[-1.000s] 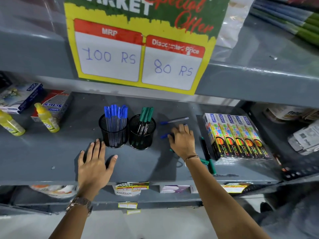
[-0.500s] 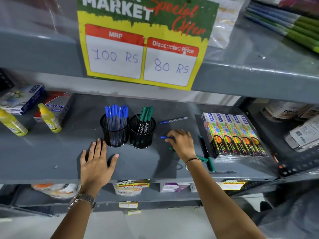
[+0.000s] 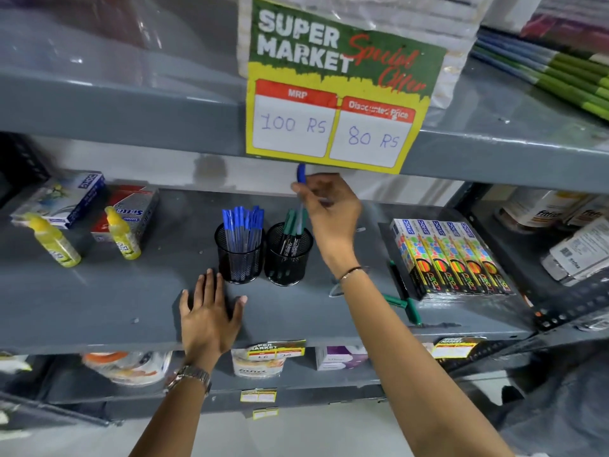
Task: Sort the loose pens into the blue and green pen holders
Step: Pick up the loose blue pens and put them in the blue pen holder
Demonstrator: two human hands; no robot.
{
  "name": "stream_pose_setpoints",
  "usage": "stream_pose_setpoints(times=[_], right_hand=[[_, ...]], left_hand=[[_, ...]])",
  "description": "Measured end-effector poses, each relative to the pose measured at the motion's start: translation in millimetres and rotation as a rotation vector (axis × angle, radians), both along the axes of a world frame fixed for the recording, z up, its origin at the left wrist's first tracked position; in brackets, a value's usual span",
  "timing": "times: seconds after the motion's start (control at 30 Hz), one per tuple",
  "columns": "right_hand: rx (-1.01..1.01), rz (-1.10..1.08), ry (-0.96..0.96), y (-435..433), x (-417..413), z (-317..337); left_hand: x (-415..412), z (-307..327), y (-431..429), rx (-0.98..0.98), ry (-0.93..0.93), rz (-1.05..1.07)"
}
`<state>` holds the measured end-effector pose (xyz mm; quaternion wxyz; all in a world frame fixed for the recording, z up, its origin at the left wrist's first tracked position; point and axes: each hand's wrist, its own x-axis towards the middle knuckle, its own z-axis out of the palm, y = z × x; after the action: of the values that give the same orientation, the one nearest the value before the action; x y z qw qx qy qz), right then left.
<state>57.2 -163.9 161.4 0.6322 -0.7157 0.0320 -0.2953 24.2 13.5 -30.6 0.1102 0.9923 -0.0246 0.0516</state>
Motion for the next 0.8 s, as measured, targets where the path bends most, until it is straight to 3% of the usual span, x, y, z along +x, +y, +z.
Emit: stream_pose_setpoints(times=[0.13,0.27,0.5,0.8], right_hand=[[0.015,0.107,0.032,50.3,16.2,-7.7],[-0.01,0.066,0.142,75.3,27.8,-36.3],[-0.354,-0.091,0.424,75.2,36.7,-75.2],[-0.539,-0.147,0.467,64.3,37.6,-86.8]], left_hand=[[-0.7,0.6,-0.6,-0.047,0.014,-0.015],[-1.1,3.1,-0.7,-0.084,0.006,-0.015],[0.7,-0.3,0.1,-0.079,0.016,-0.018],[1.6,-5.2,0.7,-0.086,-0.017,-0.021]])
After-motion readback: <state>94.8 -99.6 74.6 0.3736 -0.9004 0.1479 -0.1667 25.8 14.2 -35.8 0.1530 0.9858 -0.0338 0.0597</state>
